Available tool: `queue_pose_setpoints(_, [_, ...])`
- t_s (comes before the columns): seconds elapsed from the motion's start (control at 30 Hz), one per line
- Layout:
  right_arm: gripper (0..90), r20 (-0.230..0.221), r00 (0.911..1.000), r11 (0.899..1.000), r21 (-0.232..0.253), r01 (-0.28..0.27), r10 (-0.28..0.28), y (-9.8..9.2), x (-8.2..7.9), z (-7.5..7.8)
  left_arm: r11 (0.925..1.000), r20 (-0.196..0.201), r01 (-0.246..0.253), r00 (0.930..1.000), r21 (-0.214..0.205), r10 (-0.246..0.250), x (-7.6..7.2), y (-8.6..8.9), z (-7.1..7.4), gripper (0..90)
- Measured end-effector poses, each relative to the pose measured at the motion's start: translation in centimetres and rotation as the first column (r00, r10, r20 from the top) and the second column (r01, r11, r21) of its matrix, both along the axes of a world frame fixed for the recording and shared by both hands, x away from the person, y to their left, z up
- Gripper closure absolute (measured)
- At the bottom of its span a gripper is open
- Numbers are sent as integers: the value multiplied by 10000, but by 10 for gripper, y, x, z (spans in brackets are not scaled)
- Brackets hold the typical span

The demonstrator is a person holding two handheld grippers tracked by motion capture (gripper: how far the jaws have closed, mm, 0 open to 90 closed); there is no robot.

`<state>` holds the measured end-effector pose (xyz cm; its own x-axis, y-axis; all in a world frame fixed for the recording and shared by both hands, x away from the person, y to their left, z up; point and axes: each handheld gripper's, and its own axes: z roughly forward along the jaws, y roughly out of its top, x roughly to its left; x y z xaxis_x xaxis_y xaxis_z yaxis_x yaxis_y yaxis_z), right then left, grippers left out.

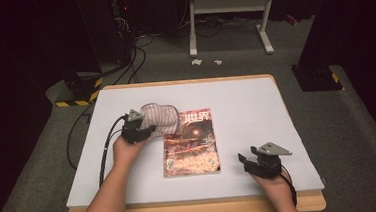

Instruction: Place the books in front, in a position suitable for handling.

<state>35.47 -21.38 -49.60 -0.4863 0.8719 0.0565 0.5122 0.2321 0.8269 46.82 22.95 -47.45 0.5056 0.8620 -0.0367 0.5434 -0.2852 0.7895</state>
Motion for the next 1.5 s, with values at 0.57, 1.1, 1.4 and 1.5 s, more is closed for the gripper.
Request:
queue_pose_setpoints(0.57, [415,18,9999,9999,-86,-112,112,3,-2,0,9986,204,-530,9984,68,529,-31,29,6,678])
queue_pose_setpoints(1.1, [414,-22,9998,9996,-174,-204,204,6,-2,-1,9887,-74,-1495,9887,103,1496,-70,73,-8,670])
queue_pose_setpoints(1.4, [414,-98,9997,9996,-198,-207,205,7,-2,-2,9862,-274,-1649,9859,166,1653,-78,79,-18,641])
queue_pose_setpoints(1.5, [414,-89,9998,9996,-188,-197,195,7,-2,-1,9858,-417,-1678,9849,92,1681,-77,79,-23,626])
